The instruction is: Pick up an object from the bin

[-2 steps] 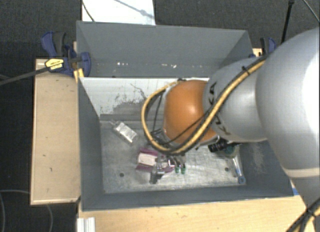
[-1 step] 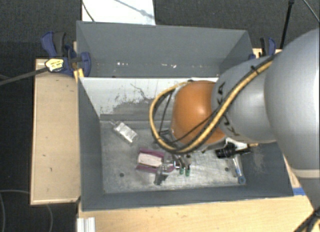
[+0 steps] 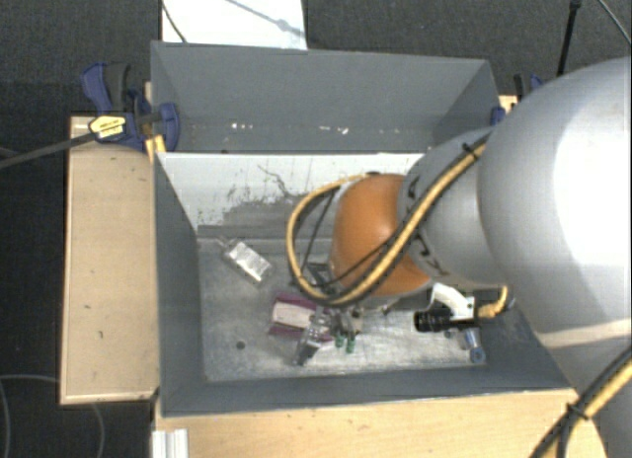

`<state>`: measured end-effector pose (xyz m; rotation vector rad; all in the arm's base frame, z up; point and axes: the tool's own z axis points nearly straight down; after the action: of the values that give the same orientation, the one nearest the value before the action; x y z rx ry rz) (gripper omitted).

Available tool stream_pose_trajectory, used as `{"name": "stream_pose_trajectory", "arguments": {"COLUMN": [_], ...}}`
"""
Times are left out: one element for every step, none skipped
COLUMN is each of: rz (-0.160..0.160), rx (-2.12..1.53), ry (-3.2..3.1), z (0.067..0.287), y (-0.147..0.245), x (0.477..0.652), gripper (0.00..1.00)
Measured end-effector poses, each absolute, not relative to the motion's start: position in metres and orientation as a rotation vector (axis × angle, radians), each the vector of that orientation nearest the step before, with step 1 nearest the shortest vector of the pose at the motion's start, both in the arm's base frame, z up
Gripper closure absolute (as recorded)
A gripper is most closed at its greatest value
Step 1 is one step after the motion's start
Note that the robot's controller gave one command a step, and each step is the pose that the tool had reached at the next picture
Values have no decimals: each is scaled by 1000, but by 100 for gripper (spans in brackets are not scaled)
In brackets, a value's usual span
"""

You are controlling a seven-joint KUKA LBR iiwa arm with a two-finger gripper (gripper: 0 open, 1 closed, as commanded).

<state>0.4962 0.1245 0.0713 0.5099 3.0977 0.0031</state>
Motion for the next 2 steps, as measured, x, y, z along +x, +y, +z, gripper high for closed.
{"name": "stream_pose_trajectory", "arguments": {"rz": [4, 7], "rx": [513, 515], "ry": [3096, 3090], "z": [72, 74], "y": [125, 125], "x": [497, 499], "gripper": [0, 100]}}
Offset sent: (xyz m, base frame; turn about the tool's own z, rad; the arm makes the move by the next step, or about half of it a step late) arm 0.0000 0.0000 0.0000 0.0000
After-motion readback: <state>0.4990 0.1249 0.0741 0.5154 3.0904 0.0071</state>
